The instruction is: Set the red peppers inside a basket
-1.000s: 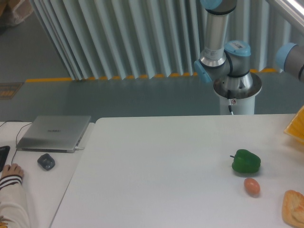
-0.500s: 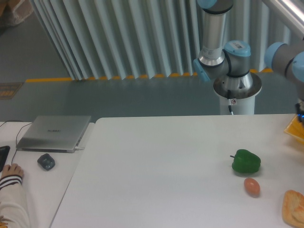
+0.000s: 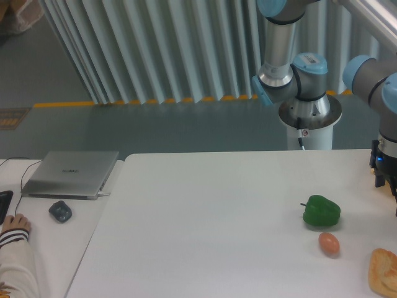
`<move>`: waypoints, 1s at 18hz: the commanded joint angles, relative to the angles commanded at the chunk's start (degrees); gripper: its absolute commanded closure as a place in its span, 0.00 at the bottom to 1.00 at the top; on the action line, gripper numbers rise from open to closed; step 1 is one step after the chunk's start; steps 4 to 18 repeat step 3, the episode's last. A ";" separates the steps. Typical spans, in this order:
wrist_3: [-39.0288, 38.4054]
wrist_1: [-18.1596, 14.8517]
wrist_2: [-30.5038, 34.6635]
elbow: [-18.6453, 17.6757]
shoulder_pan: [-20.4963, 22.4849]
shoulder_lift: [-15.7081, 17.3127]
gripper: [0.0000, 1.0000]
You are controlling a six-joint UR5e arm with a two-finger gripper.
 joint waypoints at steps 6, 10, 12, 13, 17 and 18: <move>0.00 0.00 0.00 0.00 0.00 0.00 0.00; 0.00 0.00 0.00 0.00 0.00 0.00 0.00; 0.00 0.00 0.00 0.00 0.00 0.00 0.00; 0.00 0.00 0.00 0.00 0.00 0.00 0.00; 0.00 0.00 0.00 0.00 0.00 0.00 0.00; 0.00 0.00 0.00 0.00 0.00 0.00 0.00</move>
